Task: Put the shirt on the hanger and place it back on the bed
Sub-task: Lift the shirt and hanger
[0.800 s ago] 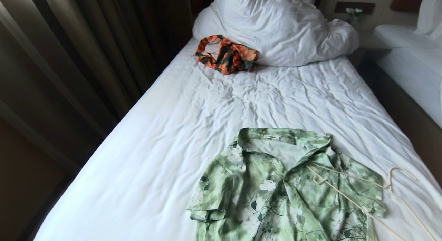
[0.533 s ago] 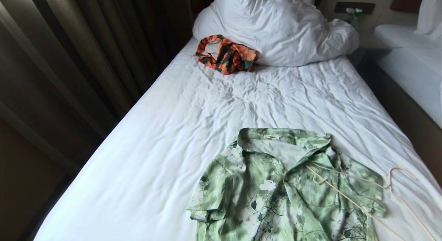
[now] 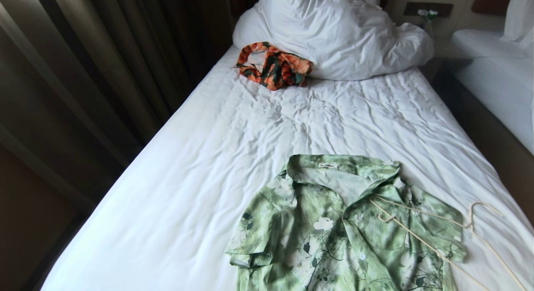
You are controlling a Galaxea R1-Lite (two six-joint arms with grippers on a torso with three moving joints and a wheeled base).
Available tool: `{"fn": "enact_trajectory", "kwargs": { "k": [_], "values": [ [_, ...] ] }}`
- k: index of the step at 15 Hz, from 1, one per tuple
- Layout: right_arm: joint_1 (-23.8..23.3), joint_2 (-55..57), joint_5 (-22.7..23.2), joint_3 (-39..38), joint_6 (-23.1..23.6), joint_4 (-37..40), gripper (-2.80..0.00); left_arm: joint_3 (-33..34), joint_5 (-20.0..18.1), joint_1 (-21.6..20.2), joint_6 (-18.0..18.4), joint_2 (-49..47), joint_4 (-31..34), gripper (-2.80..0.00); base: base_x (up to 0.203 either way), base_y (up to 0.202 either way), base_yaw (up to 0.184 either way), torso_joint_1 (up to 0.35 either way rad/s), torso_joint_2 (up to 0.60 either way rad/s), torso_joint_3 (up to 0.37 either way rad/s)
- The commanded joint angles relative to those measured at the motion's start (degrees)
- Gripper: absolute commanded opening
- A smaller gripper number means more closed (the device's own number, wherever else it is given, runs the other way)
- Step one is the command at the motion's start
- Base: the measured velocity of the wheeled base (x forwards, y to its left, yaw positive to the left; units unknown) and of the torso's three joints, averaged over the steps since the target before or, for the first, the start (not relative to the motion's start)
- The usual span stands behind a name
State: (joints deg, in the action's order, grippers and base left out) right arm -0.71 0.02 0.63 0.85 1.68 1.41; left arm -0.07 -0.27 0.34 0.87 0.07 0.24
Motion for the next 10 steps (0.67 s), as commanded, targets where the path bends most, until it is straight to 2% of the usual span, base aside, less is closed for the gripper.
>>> {"fn": "enact_trajectory", "kwargs": {
  "k": [1,4,10],
  "values": [
    [0.0,0.4,0.2,1.8,0.1,0.7,-2.80,0.1,0.0,0.0,0.0,-0.1,0.0,-2.80,0.000,0.000,0.000,0.000,0.00,0.000],
    [0.0,5.2,0.4,7.5,0.1,3.3,-2.80,0.0,0.0,0.0,0.0,-0.1,0.0,-2.80,0.000,0.000,0.000,0.000,0.00,0.000],
    [0.0,22.0,0.6,16.0,-1.2,3.1,-2.80,0.1,0.0,0.0,0.0,-0.1,0.0,-2.80,0.000,0.000,0.000,0.000,0.00,0.000]
  ]
}}
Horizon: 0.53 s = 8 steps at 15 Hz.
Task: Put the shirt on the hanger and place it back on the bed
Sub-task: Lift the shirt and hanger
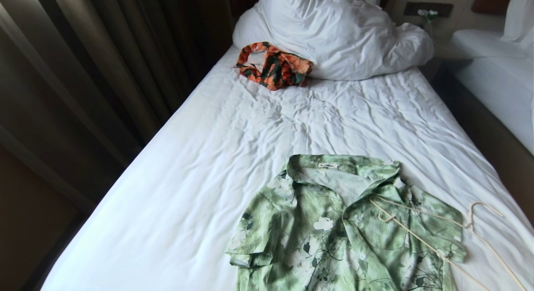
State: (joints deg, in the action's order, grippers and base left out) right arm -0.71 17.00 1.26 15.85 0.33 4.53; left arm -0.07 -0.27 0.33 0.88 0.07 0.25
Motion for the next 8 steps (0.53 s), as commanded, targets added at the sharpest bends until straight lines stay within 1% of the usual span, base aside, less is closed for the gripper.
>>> {"fn": "enact_trajectory", "kwargs": {
  "k": [1,4,8],
  "values": [
    [0.0,8.8,0.1,2.3,-0.8,0.0,-2.80,0.0,0.0,0.0,0.0,-0.1,0.0,-2.80,0.000,0.000,0.000,0.000,0.00,0.000],
    [-0.1,22.4,0.1,5.3,-5.0,-1.6,-2.80,0.0,0.0,0.0,0.0,-0.1,0.0,-2.80,0.000,0.000,0.000,0.000,0.00,0.000],
    [-0.6,42.7,1.5,6.9,-10.6,-9.8,-2.80,0.0,0.0,0.0,0.0,-0.1,0.0,-2.80,0.000,0.000,0.000,0.000,0.00,0.000]
  ]
}}
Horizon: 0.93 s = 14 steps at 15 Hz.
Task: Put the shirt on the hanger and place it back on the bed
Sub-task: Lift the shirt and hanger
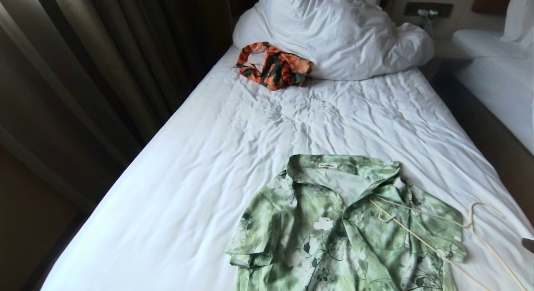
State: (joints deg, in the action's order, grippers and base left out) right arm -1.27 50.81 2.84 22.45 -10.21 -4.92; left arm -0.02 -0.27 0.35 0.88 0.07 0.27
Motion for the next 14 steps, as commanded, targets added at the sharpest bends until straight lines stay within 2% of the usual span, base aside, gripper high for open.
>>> {"fn": "enact_trajectory", "kwargs": {
  "k": [1,3,4,7,9,10,14],
  "values": [
    [-0.7,14.1,0.7,0.9,-1.0,-1.8,-2.80,-0.1,0.0,0.0,0.0,-0.1,0.0,-2.80,0.000,0.000,0.000,0.000,0.00,0.000],
    [-3.9,23.6,4.1,3.0,-2.1,-3.2,-2.80,0.0,0.0,0.0,0.0,-0.1,0.0,-2.80,0.000,0.000,0.000,0.000,0.00,0.000],
    [-7.0,27.8,7.2,4.4,-2.4,-3.1,-2.80,0.0,0.0,0.0,0.0,-0.1,0.0,-2.80,0.000,0.000,0.000,0.000,0.00,0.000],
    [-20.6,37.5,20.9,12.8,-0.7,3.9,-2.80,0.0,0.0,0.0,0.0,-0.1,0.0,-2.80,0.000,0.000,0.000,0.000,0.00,0.000],
    [-27.2,42.2,27.0,20.0,5.0,15.1,-2.80,0.0,0.0,0.0,0.0,-0.1,0.0,-2.80,0.000,0.000,0.000,0.000,0.00,0.000],
    [-29.5,44.1,28.5,23.3,8.8,21.1,-2.80,-0.1,0.0,0.0,0.0,-0.1,0.0,-2.80,0.000,0.000,0.000,0.000,0.00,0.000],
    [-36.8,52.0,30.6,37.8,26.2,46.6,-2.80,0.0,0.0,0.0,0.0,-0.1,0.0,-2.80,0.000,0.000,0.000,0.000,0.00,0.000]
  ]
}}
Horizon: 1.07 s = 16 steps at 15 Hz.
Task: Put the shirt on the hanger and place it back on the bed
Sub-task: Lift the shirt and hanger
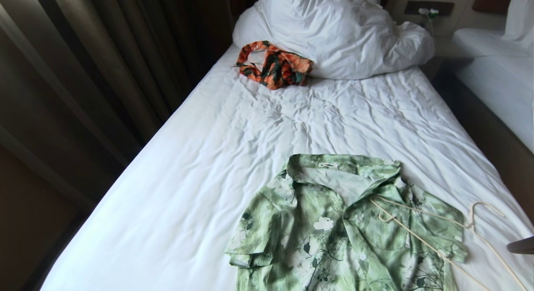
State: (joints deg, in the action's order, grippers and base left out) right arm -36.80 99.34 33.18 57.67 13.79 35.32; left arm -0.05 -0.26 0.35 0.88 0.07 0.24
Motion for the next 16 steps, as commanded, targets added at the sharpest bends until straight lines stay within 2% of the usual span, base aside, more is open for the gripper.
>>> {"fn": "enact_trajectory", "kwargs": {
  "k": [1,3,5,13,14,15,16],
  "values": [
    [-2.2,6.0,0.3,5.7,4.6,10.8,-2.80,0.0,0.0,0.0,0.0,-0.1,0.0,-2.80,0.000,0.000,0.000,0.000,0.00,0.000],
    [-3.4,10.2,0.2,8.8,8.7,14.4,-2.80,0.0,0.0,0.0,0.0,-0.1,0.0,-2.80,0.000,0.000,0.000,0.000,0.00,0.000],
    [-4.1,12.2,0.2,9.2,12.3,14.8,-2.80,0.0,0.0,0.0,0.0,-0.1,0.0,-2.80,0.000,0.000,0.000,0.000,0.00,0.000],
    [-5.1,14.5,1.5,11.1,14.7,13.5,-2.80,0.0,0.0,0.0,0.0,-0.1,0.0,-2.80,0.000,0.000,0.000,0.000,0.00,0.000],
    [-5.5,14.9,2.2,11.4,15.1,13.6,-0.62,0.0,0.0,0.0,0.0,-0.1,0.0,-2.80,0.000,0.000,0.000,0.000,0.00,0.000],
    [-5.7,15.3,4.0,11.9,15.1,13.8,0.00,0.0,0.0,0.0,0.0,-0.1,0.0,-2.80,0.000,0.000,0.000,0.000,0.00,0.000],
    [-6.1,15.7,7.2,12.2,15.1,13.7,0.00,0.0,0.0,0.0,0.0,-0.1,0.0,-2.80,0.000,0.000,0.000,0.000,0.00,0.000]
  ]
}}
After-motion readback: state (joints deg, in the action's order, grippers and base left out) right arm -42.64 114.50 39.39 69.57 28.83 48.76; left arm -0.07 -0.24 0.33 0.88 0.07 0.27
